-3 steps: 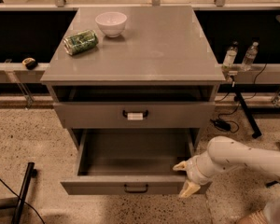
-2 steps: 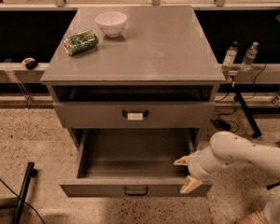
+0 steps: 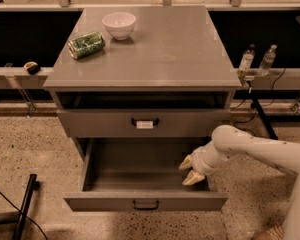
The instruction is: Open middle drawer
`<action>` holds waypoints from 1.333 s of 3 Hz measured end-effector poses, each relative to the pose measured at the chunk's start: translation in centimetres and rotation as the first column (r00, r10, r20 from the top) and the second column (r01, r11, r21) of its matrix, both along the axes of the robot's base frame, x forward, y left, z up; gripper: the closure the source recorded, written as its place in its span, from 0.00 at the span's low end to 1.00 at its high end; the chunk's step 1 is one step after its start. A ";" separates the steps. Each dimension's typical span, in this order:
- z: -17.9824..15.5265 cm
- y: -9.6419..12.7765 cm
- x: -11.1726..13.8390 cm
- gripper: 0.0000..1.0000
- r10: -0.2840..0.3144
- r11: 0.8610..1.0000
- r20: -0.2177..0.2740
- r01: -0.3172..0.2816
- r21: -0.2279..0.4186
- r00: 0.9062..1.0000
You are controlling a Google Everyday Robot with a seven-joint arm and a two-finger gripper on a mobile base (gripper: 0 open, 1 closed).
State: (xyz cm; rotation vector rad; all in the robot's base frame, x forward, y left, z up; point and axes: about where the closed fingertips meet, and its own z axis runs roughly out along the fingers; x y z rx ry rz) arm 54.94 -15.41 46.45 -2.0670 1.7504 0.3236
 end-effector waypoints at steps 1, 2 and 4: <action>-2.1 1.0 2.0 0.58 -0.014 1.000 -0.014 0.014 0.009 1.000; -4.5 1.9 1.8 0.58 -0.006 1.000 -0.058 0.006 -0.003 0.998; -6.7 2.8 -2.6 0.65 0.042 0.997 -0.176 -0.054 -0.063 0.984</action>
Offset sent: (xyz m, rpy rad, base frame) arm 0.0136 0.0287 -0.0747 -0.0255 0.1184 0.0065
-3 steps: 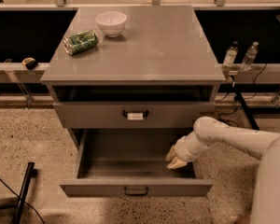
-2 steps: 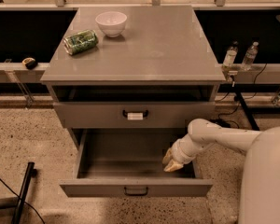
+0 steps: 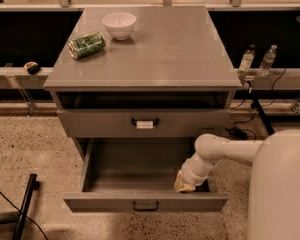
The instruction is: Open middle drawer
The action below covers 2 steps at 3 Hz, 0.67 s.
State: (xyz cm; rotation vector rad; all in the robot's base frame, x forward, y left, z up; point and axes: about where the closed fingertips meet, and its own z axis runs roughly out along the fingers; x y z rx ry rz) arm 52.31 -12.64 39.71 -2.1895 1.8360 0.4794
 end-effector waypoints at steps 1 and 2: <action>0.7 0.0 -2.4 0.65 0.031 0.999 -0.055 -0.031 -0.008 0.998; 1.0 -0.5 -4.8 0.65 0.040 0.999 -0.121 -0.043 -0.019 0.992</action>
Offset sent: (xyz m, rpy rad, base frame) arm -0.0746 -0.0124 0.0186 -0.0396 0.1935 0.0518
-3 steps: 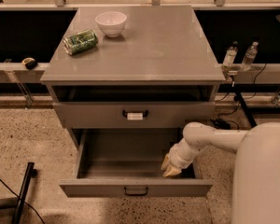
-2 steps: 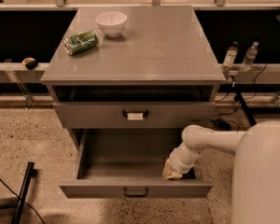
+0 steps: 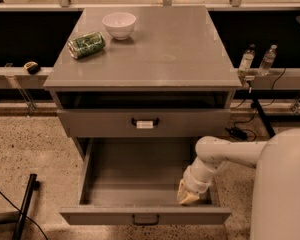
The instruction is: Open middle drawer
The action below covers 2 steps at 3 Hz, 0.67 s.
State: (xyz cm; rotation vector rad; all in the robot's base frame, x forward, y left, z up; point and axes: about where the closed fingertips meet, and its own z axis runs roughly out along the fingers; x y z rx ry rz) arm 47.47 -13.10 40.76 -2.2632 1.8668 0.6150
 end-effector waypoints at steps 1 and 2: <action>0.5 -0.5 -2.1 0.66 -0.009 1.000 -0.061 0.010 0.027 0.998; 1.9 -1.5 -3.1 0.65 -0.059 0.994 -0.077 0.065 0.084 0.995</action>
Offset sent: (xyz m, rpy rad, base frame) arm -0.0408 -0.0344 0.0387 0.1601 0.0804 -0.1435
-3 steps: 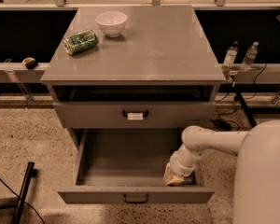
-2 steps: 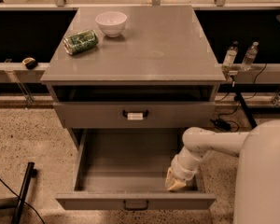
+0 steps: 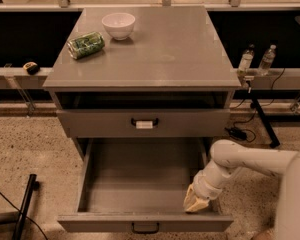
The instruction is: Open middle drawer
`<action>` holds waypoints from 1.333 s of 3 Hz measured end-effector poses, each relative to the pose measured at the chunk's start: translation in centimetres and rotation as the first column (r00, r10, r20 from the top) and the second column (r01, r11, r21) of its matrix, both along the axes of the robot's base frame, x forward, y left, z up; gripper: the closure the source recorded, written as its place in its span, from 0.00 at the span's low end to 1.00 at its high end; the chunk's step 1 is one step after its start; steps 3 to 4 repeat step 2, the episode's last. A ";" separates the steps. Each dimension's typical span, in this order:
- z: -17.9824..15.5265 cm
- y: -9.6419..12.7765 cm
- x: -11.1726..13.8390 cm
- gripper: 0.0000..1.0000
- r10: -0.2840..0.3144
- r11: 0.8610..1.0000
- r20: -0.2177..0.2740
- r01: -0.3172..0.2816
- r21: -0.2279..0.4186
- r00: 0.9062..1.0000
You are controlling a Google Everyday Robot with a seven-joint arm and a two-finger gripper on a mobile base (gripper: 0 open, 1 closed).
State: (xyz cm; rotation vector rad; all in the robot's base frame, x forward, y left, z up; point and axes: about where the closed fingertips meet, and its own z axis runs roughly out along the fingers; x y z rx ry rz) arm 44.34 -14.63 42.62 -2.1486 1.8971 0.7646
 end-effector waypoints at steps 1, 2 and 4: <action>4.6 -2.2 0.2 0.58 -0.156 0.982 0.125 0.140 0.130 0.980; 8.1 -4.4 0.4 0.36 -0.274 0.948 0.202 0.230 0.218 0.940; 8.1 -4.4 0.4 0.36 -0.274 0.948 0.202 0.230 0.218 0.940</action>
Offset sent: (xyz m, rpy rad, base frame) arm 0.0073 -0.0788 0.1301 0.2776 -0.3579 -0.3978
